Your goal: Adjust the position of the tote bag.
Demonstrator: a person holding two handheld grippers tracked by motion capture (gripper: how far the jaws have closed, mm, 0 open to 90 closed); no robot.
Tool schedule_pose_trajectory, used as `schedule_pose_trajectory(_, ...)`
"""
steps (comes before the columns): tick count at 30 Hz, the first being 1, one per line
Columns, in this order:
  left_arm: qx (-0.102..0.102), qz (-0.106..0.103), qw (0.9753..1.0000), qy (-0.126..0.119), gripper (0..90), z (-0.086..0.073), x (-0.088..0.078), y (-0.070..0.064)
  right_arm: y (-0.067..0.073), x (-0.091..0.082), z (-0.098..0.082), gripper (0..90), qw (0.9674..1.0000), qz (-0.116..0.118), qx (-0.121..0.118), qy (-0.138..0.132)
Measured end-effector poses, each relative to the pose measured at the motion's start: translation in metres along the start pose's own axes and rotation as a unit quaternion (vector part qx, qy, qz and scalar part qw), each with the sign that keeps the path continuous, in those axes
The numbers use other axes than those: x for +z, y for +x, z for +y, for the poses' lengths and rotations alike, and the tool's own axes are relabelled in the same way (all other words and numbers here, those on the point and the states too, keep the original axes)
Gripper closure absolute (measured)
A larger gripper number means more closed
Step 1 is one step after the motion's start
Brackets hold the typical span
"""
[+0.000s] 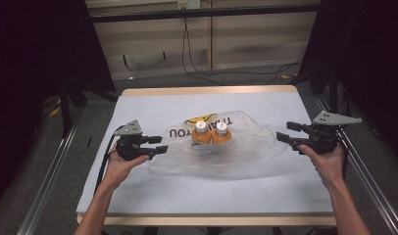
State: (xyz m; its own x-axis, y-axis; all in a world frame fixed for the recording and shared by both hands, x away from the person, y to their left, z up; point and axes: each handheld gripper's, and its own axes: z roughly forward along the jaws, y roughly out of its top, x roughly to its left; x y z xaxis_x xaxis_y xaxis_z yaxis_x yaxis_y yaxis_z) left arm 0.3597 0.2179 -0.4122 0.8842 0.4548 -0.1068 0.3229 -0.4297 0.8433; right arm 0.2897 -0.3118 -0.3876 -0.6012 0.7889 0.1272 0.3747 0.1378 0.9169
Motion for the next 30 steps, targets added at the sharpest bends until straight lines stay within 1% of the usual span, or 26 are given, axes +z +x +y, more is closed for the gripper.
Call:
schedule_pose_trajectory(2,0.003,-0.001,1.0000,0.000,55.6,0.001,0.001,-0.001,0.005,-0.001,0.005,36.6,1.0000,0.003,-0.007,-0.003)
schedule_pose_trajectory(4,0.002,-0.001,1.0000,-0.001,59.3,0.002,0.005,-0.003,0.009,0.002,0.008,42.2,0.9997,0.020,-0.012,-0.003)
schedule_pose_trajectory(5,0.008,0.000,1.0000,0.005,60.2,0.003,0.006,-0.003,0.013,0.005,0.009,45.9,0.9995,0.029,-0.014,0.003)
schedule_pose_trajectory(6,0.007,-0.001,1.0000,0.003,61.7,0.004,0.009,-0.005,0.016,0.010,0.009,49.9,0.9990,0.038,-0.019,0.013)
schedule_pose_trajectory(7,0.012,-0.002,0.9999,0.008,63.0,0.005,0.011,-0.005,0.019,0.016,0.009,54.0,0.9987,0.040,-0.025,0.021)
schedule_pose_trajectory(8,0.010,-0.005,0.9999,0.006,64.6,0.006,0.013,-0.006,0.022,0.023,0.008,59.4,0.9981,0.046,-0.029,0.030)
schedule_pose_trajectory(10,0.014,-0.008,0.9998,0.011,67.6,0.008,0.019,-0.007,0.028,0.035,0.008,68.6,0.9967,0.056,-0.037,0.045)
schedule_pose_trajectory(11,0.019,-0.003,0.9997,0.016,68.9,0.009,0.022,-0.008,0.030,0.041,0.008,72.0,0.9958,0.062,-0.043,0.052)
schedule_pose_trajectory(12,0.020,-0.006,0.9996,0.021,69.4,0.010,0.026,-0.009,0.033,0.047,0.009,75.7,0.9951,0.065,-0.048,0.058)
schedule_pose_trajectory(13,0.020,-0.012,0.9995,0.020,70.7,0.011,0.029,-0.009,0.035,0.052,0.010,79.0,0.9940,0.070,-0.054,0.064)
schedule_pose_trajectory(14,0.018,-0.012,0.9996,0.019,71.9,0.013,0.032,-0.009,0.038,0.057,0.011,82.3,0.9932,0.073,-0.058,0.070)
schedule_pose_trajectory(15,0.022,-0.012,0.9995,0.022,73.1,0.015,0.035,-0.008,0.039,0.061,0.013,85.4,0.9923,0.079,-0.061,0.072)
schedule_pose_trajectory(17,0.020,-0.024,0.9993,0.020,74.6,0.021,0.043,-0.006,0.042,0.071,0.017,88.2,0.9904,0.090,-0.067,0.080)
schedule_pose_trajectory(19,0.018,-0.026,0.9991,0.028,75.8,0.026,0.052,-0.006,0.042,0.082,0.020,89.2,0.9885,0.096,-0.072,0.092)
schedule_pose_trajectory(21,0.022,-0.027,0.9987,0.036,75.9,0.028,0.061,-0.008,0.042,0.092,0.022,89.1,0.9865,0.106,-0.076,0.099)
schedule_pose_trajectory(22,0.024,-0.025,0.9985,0.043,75.9,0.029,0.066,-0.009,0.041,0.096,0.021,89.4,0.9861,0.112,-0.072,0.099)
schedule_pose_trajectory(23,0.024,-0.027,0.9984,0.042,76.2,0.028,0.071,-0.011,0.040,0.100,0.020,90.0,0.9861,0.111,-0.072,0.101)
schedule_pose_trajectory(24,0.029,-0.026,0.9979,0.051,76.3,0.028,0.075,-0.012,0.040,0.104,0.019,90.0,0.9863,0.107,-0.070,0.105)
schedule_pose_trajectory(25,0.030,-0.027,0.9976,0.056,76.3,0.026,0.078,-0.013,0.039,0.107,0.018,90.0,0.9859,0.109,-0.068,0.107)
schedule_pose_trajectory(26,0.036,-0.026,0.9962,0.075,76.1,0.023,0.084,-0.016,0.040,0.109,0.017,90.0,0.9859,0.107,-0.070,0.108)
schedule_pose_trajectory(28,0.035,-0.029,0.9963,0.073,75.8,0.022,0.086,-0.017,0.041,0.111,0.016,90.0,0.9856,0.111,-0.070,0.106)
schedule_pose_trajectory(30,0.038,-0.034,0.9953,0.082,75.8,0.019,0.088,-0.019,0.042,0.113,0.015,90.0,0.9853,0.112,-0.071,0.108)
